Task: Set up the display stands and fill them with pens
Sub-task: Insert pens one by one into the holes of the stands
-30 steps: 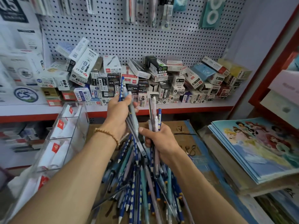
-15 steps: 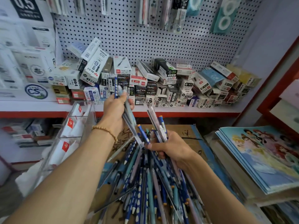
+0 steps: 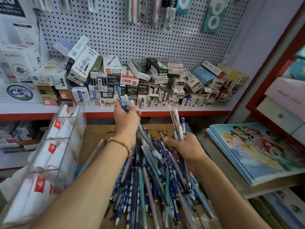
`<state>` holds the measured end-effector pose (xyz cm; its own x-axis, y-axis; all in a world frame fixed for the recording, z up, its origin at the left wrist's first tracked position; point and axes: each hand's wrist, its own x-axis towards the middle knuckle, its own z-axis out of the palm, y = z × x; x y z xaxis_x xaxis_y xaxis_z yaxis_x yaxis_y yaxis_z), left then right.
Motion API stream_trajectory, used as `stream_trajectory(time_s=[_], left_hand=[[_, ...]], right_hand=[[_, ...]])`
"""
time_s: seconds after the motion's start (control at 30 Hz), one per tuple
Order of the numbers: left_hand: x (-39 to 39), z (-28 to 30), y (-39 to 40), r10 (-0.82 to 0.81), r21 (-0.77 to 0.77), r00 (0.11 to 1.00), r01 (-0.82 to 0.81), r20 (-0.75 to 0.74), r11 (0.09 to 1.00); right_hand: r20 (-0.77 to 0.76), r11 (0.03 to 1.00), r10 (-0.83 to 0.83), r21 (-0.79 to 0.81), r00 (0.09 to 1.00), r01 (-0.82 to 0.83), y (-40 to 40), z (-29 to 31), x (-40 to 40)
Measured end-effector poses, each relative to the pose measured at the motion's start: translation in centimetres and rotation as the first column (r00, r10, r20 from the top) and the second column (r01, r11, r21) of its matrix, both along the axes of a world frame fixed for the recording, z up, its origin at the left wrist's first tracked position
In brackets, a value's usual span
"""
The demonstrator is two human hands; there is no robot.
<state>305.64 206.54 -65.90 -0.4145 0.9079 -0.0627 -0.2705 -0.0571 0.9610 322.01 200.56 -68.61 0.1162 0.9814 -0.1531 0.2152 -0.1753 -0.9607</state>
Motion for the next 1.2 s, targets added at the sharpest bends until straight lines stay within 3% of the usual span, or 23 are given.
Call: stream_trajectory(time_s=[0.07, 0.17, 0.3, 0.4, 0.6, 0.7, 0.8, 0.9, 1.0, 1.2], left_hand=[[0.6, -0.1, 0.0, 0.104, -0.01, 0.992, -0.105, -0.071, 0.994], [1.6, -0.3, -0.1, 0.164, -0.021, 0.981, -0.167, -0.103, 0.986], [3.3, 0.1, -0.9, 0.09, -0.031, 0.991, -0.093, -0.098, 0.995], [4.0, 0.7, -1.1, 0.045, -0.034, 0.998, -0.047, -0.033, 0.998], [4.3, 1.4, -1.6, -0.003, -0.039, 0.999, 0.005, 0.044, 0.999], [6.6, 2.2, -3.0, -0.193, 0.024, 0.981, 0.193, -0.003, 0.981], [10.4, 2.6, -6.0, -0.484, 0.063, 0.875, 0.483, -0.005, 0.873], [13.3, 3.1, -9.1, -0.669, 0.129, 0.743, 0.662, 0.016, 0.738], [15.1, 3.5, -11.4, -0.781, 0.172, 0.623, 0.774, -0.041, 0.609], [19.2, 4.5, -16.5, -0.89, 0.166, 0.35, 0.935, -0.293, 0.313]], right_hand=[[-0.085, 0.994, 0.112, 0.008, 0.99, -0.112, -1.0, 1.6, -0.5], [0.018, 0.968, 0.251, -0.002, 0.968, -0.251, -2.2, 3.3, -0.5], [0.107, 0.955, 0.296, -0.034, 0.949, -0.294, -3.5, 3.8, 1.6], [0.09, 0.95, 0.314, -0.037, 0.945, -0.312, -4.8, 4.0, 3.2], [-0.127, 0.988, 0.153, 0.011, 0.98, -0.152, -8.1, 4.5, 7.7], [-0.251, 0.995, 0.016, 0.099, 0.968, 0.009, -8.7, 5.0, 8.7], [-0.303, 0.973, -0.115, 0.156, 0.946, 0.168, -9.3, 5.5, 9.0], [-0.29, 0.915, -0.274, 0.215, 0.917, 0.341, -10.2, 5.9, 9.8], [-0.299, 0.829, -0.405, 0.278, 0.864, 0.485, -11.6, 7.1, 11.6], [-0.212, 0.763, -0.545, 0.276, 0.811, 0.584, -16.5, 8.3, 15.2]])
